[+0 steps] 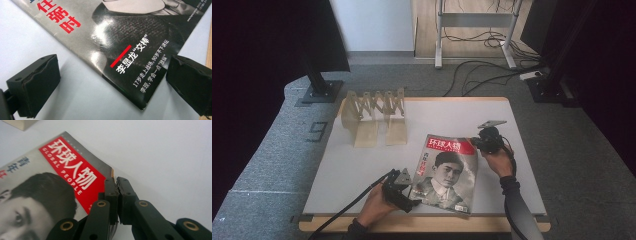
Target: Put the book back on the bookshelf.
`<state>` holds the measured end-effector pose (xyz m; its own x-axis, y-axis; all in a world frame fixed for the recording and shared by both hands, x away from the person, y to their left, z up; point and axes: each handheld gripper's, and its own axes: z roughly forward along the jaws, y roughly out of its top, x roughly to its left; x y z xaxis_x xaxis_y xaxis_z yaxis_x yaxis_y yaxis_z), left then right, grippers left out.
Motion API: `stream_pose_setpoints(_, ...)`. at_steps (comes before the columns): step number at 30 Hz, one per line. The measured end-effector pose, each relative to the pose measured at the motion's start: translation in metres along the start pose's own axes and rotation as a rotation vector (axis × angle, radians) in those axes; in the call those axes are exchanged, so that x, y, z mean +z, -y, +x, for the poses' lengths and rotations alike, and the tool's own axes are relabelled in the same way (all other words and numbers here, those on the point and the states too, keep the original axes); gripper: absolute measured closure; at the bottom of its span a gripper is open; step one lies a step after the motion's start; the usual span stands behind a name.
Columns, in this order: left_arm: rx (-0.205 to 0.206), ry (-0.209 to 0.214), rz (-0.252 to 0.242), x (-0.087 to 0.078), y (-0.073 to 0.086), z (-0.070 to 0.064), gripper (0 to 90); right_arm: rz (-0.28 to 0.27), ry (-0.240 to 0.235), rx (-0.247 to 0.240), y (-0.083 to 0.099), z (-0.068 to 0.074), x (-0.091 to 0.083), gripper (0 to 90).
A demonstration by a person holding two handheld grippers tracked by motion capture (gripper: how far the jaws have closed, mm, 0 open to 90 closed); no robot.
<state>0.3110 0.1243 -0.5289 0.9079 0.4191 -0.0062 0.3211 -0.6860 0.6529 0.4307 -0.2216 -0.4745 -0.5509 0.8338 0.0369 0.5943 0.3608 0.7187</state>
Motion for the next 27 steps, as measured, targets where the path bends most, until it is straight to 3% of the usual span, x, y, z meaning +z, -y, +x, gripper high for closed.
stream_pose_setpoints(5,-0.005,0.002,-0.003,0.000,0.000,0.000,0.0,-0.013,-0.006,-0.029,-0.009,0.007,-0.010,86.1)
stream_pose_setpoints(13,0.028,0.031,0.004,-0.003,-0.001,0.004,1.9,-0.038,-0.036,-0.073,-0.024,0.019,-0.027,86.3)
stream_pose_setpoints(15,0.021,0.035,0.002,-0.006,-0.004,0.009,2.3,-0.042,-0.049,-0.089,-0.029,0.022,-0.032,86.3)
stream_pose_setpoints(17,-0.008,0.071,-0.022,-0.012,-0.010,0.018,3.2,-0.060,-0.065,-0.108,-0.036,0.027,-0.039,86.3)
stream_pose_setpoints(21,-0.034,0.102,-0.050,-0.018,-0.018,0.029,5.2,-0.073,-0.073,-0.130,-0.043,0.032,-0.046,86.4)
stream_pose_setpoints(27,-0.026,0.101,-0.032,-0.018,-0.033,0.041,6.4,-0.116,-0.095,-0.163,-0.057,0.041,-0.066,86.4)
